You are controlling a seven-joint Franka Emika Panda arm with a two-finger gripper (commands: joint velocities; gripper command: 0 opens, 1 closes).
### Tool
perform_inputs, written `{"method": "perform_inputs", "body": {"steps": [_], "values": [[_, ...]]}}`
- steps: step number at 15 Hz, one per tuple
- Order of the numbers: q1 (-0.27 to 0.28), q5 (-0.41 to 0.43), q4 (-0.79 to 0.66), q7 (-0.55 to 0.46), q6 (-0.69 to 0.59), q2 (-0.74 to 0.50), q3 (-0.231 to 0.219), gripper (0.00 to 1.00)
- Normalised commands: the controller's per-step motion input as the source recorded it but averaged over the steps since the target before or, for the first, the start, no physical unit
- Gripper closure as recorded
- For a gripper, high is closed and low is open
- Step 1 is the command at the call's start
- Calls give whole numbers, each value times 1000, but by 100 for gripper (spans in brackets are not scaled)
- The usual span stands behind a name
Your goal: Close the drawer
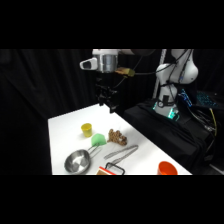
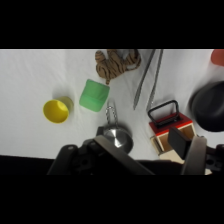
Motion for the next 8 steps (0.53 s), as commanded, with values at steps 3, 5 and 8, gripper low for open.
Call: {"method": "perform_inputs", "body": {"steps": [3, 5, 8], "values": [[1, 20, -11, -3, 71, 19, 17, 0], [22, 63, -30, -38, 172, 45, 33, 0], [40, 105, -21, -69, 216, 99, 42, 0]]}}
